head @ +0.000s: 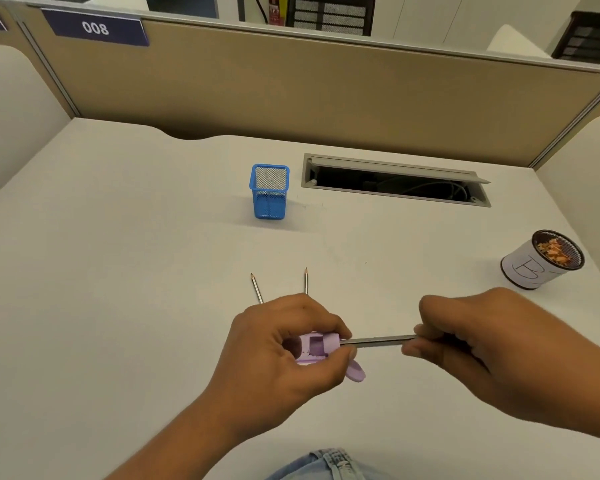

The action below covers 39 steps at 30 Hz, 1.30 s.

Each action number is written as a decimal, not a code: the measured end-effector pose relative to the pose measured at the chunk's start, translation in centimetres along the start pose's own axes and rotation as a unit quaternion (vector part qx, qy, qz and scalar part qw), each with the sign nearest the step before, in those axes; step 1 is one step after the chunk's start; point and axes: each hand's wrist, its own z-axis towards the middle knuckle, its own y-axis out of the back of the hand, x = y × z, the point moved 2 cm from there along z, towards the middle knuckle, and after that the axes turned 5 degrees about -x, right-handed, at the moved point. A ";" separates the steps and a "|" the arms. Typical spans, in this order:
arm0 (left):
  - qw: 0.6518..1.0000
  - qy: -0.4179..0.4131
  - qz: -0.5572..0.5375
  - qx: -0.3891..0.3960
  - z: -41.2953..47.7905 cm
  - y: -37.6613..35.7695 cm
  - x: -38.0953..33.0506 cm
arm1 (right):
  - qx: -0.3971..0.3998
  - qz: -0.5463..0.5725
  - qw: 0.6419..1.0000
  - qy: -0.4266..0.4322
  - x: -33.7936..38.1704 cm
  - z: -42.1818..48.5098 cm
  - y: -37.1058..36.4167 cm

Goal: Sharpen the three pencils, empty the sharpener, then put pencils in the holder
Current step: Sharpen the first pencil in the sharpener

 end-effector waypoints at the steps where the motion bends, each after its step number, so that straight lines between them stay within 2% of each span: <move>1: 0.999 -0.021 0.024 0.002 0.1 0.1 0.1 | 0.021 0.044 0.998 -0.046 -0.2 0.0 -0.4; 3: 0.997 -0.055 0.061 0.005 0.1 0.4 0.2 | 0.067 0.134 0.981 -0.126 -0.2 0.1 -0.9; 6: 0.990 -0.095 0.098 0.020 0.2 0.6 0.2 | 0.152 0.269 0.925 -0.220 0.0 0.8 -0.8; 7: 0.988 -0.108 0.105 0.024 0.2 0.6 0.3 | 0.171 0.298 0.908 -0.239 0.0 1.0 -0.6; 9: 0.987 -0.120 0.101 0.027 0.2 0.7 0.6 | 0.175 0.309 0.903 -0.243 0.2 1.1 -0.3; 12: 0.993 -0.097 0.060 0.026 0.0 0.9 1.0 | 0.104 0.201 0.956 -0.187 0.6 1.0 0.1; 14: 0.997 -0.074 0.030 0.017 -0.1 0.8 1.3 | 0.046 0.072 0.992 -0.096 0.9 0.7 0.5; 16: 0.998 -0.055 0.013 0.003 -0.2 0.6 1.5 | -0.006 -0.050 0.998 0.024 0.9 0.4 0.6; 18: 0.999 -0.046 -0.002 -0.007 -0.3 0.3 1.5 | -0.039 -0.101 0.990 0.095 0.7 0.2 0.2; 20: 0.998 -0.056 0.009 -0.015 -0.4 0.2 1.4 | -0.052 -0.102 0.988 0.108 0.5 0.2 -0.2; 24: 0.995 -0.086 0.037 -0.021 -0.4 0.3 1.4 | -0.044 -0.048 0.996 0.063 0.5 0.2 -0.3; 29: 0.996 -0.090 0.019 -0.019 -0.3 0.3 1.7 | -0.053 -0.138 0.981 0.128 1.1 0.0 0.0; 31: 0.996 -0.087 0.009 -0.012 -0.4 0.2 1.8 | -0.049 -0.141 0.980 0.132 1.0 -0.2 -0.2; 33: 0.995 -0.096 0.016 -0.008 -0.5 0.2 1.8 | -0.015 -0.113 0.989 0.097 1.0 -0.2 -0.4; 35: 0.992 -0.119 0.052 -0.006 -0.5 0.2 1.8 | 0.043 -0.017 0.999 -0.003 1.0 0.2 -0.5; 37: 0.985 -0.148 0.091 0.000 -0.5 0.2 1.7 | 0.127 0.128 0.975 -0.131 0.7 0.4 -0.3; 39: 0.981 -0.166 0.100 0.002 -0.5 0.1 1.8 | 0.197 0.204 0.941 -0.184 0.4 0.7 -0.3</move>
